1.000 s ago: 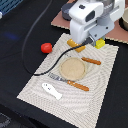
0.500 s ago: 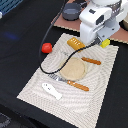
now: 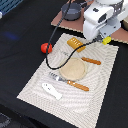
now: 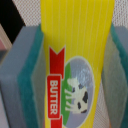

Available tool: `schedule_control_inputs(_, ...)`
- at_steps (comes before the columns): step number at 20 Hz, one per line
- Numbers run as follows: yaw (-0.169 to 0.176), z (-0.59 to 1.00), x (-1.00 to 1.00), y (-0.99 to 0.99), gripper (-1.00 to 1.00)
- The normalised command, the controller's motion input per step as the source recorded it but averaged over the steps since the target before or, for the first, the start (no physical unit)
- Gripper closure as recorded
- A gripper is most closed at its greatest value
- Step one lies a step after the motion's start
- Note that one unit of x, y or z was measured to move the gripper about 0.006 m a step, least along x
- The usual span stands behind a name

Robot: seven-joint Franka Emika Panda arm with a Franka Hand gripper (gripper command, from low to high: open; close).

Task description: Interact with the objects in diverse but meaningful ways.

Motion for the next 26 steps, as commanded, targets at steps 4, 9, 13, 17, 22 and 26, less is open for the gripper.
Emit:
schedule_control_inputs(4,-0.102,0.06,0.61,0.08,1.0)
schedule_control_inputs(9,-0.038,0.0,0.42,0.21,-1.0)
schedule_control_inputs(13,0.0,0.03,0.33,0.23,-1.0)
schedule_control_inputs(17,0.0,0.09,0.35,0.17,-1.0)
schedule_control_inputs(22,0.004,0.65,0.18,0.1,-1.0)
schedule_control_inputs(26,0.091,1.0,0.0,0.11,-1.0)
